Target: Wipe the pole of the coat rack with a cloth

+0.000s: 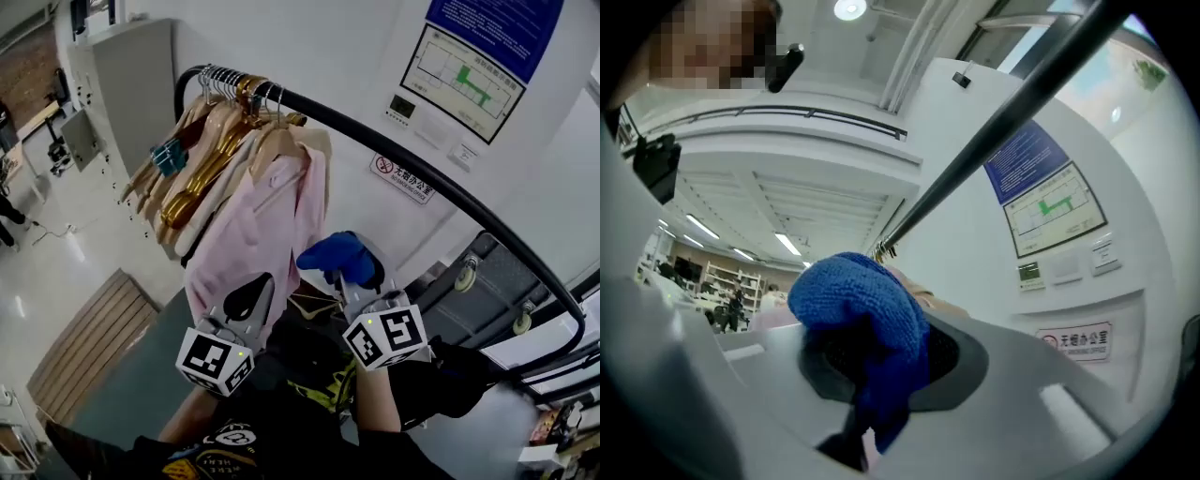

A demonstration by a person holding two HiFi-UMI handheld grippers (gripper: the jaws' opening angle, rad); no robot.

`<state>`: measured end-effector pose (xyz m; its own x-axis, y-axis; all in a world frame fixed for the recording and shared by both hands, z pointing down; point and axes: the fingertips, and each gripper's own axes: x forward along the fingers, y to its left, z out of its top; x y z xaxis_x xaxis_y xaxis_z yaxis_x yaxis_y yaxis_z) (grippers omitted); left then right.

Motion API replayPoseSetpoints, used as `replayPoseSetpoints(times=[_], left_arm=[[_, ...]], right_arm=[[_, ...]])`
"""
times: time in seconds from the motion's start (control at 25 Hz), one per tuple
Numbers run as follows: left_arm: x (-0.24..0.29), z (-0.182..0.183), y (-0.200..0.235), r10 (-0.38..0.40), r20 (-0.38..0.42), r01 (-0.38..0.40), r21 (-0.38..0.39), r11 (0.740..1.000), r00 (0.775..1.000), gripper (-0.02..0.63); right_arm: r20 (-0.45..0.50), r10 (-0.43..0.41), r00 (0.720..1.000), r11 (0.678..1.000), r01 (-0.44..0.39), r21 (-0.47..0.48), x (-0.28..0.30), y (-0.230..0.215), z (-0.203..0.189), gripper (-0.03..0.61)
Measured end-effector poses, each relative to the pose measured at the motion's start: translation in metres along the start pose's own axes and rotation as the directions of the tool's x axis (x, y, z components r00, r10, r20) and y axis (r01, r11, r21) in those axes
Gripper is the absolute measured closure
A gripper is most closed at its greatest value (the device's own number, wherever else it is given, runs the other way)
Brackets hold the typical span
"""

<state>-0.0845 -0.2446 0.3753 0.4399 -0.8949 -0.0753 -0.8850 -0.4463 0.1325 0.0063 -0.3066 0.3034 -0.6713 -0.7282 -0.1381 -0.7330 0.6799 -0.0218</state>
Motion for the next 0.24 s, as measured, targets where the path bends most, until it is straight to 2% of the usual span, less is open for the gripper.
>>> replayPoseSetpoints(times=[0.24], left_arm=[[0.011,-0.019,-0.017,-0.032,-0.035,0.032,-0.002,1.000,0.999,0.611]], right_arm=[[-0.104,-0.072,0.992,0.997,0.075,0.024,-0.058,0.002,-0.058,0.509]])
